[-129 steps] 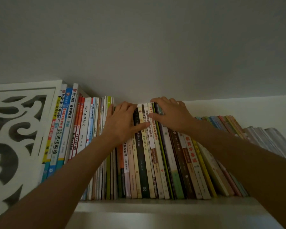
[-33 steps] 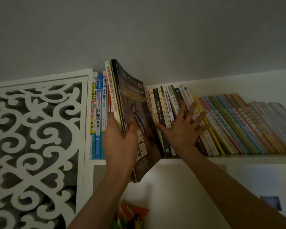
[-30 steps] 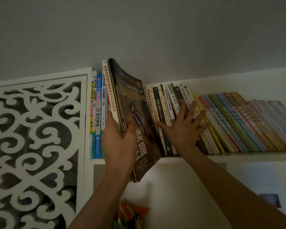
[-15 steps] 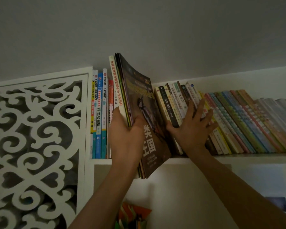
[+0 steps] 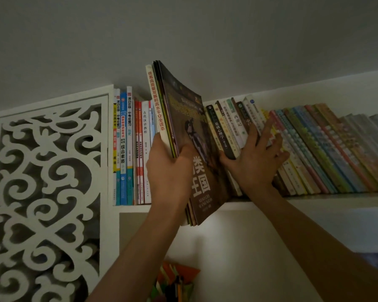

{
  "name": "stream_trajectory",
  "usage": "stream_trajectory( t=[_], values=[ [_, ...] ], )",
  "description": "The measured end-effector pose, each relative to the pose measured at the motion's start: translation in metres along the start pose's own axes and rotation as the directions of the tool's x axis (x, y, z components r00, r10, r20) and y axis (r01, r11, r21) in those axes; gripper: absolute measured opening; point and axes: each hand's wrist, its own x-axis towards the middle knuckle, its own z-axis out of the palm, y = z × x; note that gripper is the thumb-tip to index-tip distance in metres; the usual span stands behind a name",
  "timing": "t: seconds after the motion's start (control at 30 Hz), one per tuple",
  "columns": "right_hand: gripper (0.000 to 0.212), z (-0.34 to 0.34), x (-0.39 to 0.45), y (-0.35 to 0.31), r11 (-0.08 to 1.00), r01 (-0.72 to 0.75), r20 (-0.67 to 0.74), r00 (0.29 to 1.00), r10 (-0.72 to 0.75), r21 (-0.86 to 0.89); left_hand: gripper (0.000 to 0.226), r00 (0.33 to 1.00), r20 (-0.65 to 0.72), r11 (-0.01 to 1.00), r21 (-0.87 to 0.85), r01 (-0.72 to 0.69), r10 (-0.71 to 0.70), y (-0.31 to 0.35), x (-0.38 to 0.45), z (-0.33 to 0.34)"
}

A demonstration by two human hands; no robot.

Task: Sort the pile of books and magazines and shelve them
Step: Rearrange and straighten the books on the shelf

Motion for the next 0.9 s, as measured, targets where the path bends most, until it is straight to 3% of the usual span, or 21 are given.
stream_trajectory(
  t=[0.23,0.43,0.73,0.9],
  values=[
    [0.105,0.001,0.002,0.005,1.000,0.008,-0.019,1.000,-0.008,-0.004,0.040,0.992,-0.117,0.993,0.113,-0.042,0.056,-0.021,-0.001,0.013],
    [0.107,0.001,0.003,0.005,1.000,0.007,-0.001,1.000,-0.007,0.009,0.051,0.968,-0.224,0.992,0.089,-0.093,0.111,-0.029,-0.016,0.025],
    [0.107,-0.001,0.003,0.005,1.000,0.010,0.002,1.000,-0.010,0.027,0.045,0.971,-0.203,0.971,0.228,-0.077,0.125,-0.035,0.001,0.044],
    [0.110,0.005,0.002,0.008,0.999,0.016,-0.059,0.998,-0.014,0.032,0.045,0.979,-0.102,0.962,0.228,-0.148,0.175,-0.036,-0.009,0.064]
  ],
)
